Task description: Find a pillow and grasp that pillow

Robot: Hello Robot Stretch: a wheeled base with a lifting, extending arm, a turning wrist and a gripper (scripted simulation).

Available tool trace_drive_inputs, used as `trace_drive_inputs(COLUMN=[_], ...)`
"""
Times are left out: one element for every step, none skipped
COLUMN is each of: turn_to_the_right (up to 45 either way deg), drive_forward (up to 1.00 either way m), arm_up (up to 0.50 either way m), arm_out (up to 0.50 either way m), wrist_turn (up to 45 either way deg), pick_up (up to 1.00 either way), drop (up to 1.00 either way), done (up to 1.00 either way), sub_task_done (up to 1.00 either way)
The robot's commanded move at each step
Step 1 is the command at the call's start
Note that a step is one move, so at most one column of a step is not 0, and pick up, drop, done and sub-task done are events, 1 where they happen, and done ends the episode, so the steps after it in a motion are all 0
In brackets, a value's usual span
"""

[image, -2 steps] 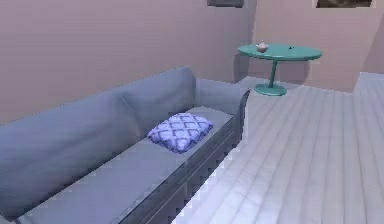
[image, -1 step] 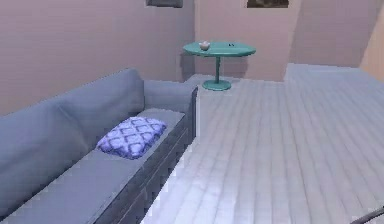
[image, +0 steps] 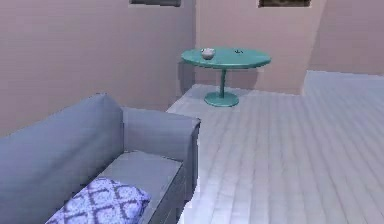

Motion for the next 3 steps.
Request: trace_drive_inputs(turn_to_the_right=[-45.0, -45.0, -30.0], drive_forward=[0.0, 0.0, 0.0], arm_up=[0.0, 0.0, 0.0], arm_out=[0.0, 0.0, 0.0], wrist_turn=[0.0, 0.0, 0.0], pick_up=[0.0, 0.0, 0.0], drop=[0.0, 0.0, 0.0], done=[0.0, 0.0, 0.0], sub_task_done=[0.0, 0.0, 0.0])
